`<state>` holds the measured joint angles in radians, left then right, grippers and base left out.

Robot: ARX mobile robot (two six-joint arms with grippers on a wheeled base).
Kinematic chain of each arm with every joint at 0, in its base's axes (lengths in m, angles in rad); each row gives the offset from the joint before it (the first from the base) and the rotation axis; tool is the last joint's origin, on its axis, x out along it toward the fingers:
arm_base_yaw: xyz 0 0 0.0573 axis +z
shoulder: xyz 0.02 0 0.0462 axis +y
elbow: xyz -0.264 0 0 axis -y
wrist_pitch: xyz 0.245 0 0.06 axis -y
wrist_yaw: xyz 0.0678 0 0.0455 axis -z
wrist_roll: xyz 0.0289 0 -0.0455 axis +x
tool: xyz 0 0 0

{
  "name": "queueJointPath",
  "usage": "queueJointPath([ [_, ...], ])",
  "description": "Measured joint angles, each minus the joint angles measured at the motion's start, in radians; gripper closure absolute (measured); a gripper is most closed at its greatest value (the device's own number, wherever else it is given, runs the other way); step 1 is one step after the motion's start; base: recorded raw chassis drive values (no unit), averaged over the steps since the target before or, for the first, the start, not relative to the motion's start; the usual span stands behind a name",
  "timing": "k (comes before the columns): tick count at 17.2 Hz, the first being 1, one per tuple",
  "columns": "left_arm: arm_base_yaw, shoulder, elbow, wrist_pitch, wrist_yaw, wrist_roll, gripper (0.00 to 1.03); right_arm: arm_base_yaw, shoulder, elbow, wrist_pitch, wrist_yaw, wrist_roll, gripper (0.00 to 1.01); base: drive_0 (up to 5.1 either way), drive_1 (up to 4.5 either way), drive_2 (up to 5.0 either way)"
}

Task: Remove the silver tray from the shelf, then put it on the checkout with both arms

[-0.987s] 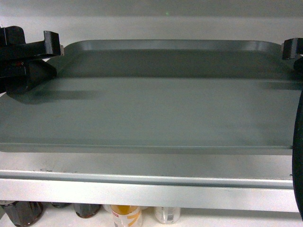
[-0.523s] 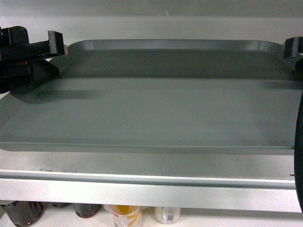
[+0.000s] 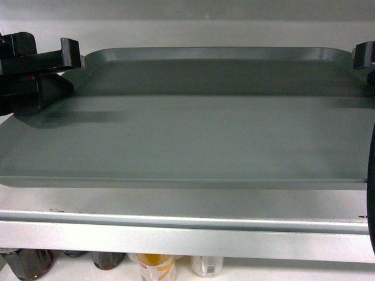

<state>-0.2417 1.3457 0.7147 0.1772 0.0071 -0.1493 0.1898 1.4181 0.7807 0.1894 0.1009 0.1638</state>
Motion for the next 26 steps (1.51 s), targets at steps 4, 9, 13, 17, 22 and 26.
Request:
queueJointPath([
  [4, 0.0, 0.0, 0.0, 0.0, 0.0, 0.0, 0.99, 0.0, 0.0, 0.0, 0.0, 0.0, 0.0, 0.98, 0.0, 0.0, 0.0],
  [9, 0.0, 0.0, 0.0, 0.0, 0.0, 0.0, 0.99, 0.0, 0.0, 0.0, 0.0, 0.0, 0.0, 0.98, 0.0, 0.0, 0.0],
  [13, 0.0, 0.004, 0.0, 0.001, 0.0, 0.0, 0.99, 0.0, 0.0, 0.0, 0.001, 0.0, 0.0, 0.98, 0.1, -1.47, 1.6],
  [17, 0.0, 0.006, 0.002, 0.002, 0.0, 0.001, 0.99, 0.0, -0.001, 0.0, 0.002, 0.0, 0.0, 0.98, 0.2, -3.91, 4.3],
  [22, -0.002, 0.006, 0.002, 0.001, 0.0, 0.001, 0.99, 0.0, -0.001, 0.0, 0.001, 0.003, 0.0, 0.98, 0.2, -3.94, 4.3],
  [26, 0.0, 0.006, 0.002, -0.001, 0.0, 0.002, 0.99, 0.0, -0.002, 0.0, 0.002, 0.003, 0.0, 0.98, 0.1, -4.0, 4.3],
])
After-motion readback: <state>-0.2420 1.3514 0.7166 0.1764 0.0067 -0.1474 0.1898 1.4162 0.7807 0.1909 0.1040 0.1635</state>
